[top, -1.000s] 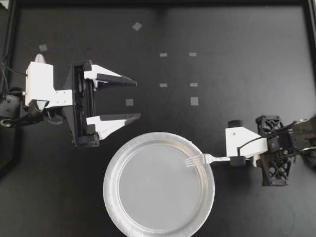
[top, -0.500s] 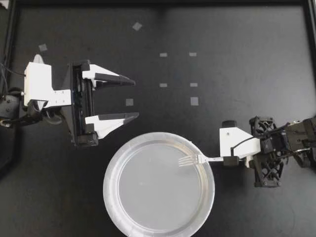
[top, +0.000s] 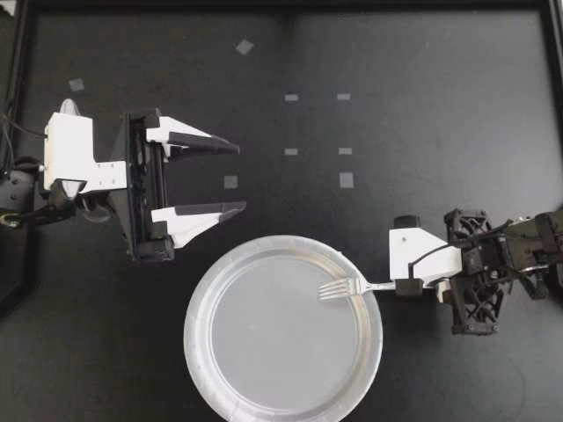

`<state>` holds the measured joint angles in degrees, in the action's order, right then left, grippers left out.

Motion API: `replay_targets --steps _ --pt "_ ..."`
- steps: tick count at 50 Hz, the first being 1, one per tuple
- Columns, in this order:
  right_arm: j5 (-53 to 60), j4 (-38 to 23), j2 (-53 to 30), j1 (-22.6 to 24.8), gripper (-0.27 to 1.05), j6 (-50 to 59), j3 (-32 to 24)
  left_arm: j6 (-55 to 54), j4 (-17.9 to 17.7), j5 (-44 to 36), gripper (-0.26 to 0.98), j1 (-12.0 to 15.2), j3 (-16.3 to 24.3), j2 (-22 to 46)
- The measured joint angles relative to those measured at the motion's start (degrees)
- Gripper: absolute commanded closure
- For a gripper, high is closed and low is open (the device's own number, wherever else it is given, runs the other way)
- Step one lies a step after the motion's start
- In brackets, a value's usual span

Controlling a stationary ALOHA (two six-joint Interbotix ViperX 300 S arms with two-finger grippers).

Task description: Pick up the fork and place it on the plate.

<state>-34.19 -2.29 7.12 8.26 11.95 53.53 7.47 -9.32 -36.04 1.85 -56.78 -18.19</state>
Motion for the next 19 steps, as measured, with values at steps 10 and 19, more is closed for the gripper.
replay_targets --steps 10,19 --pt "0.4 1.1 0.1 -0.1 0.44 -0.4 -0.6 0.0 0.0 0.0 -0.08 0.0 0.0 0.0" --pt "0.3 1.7 0.0 0.0 0.33 0.1 -0.6 0.0 0.0 0.0 -0.08 0.0 0.0 0.0"
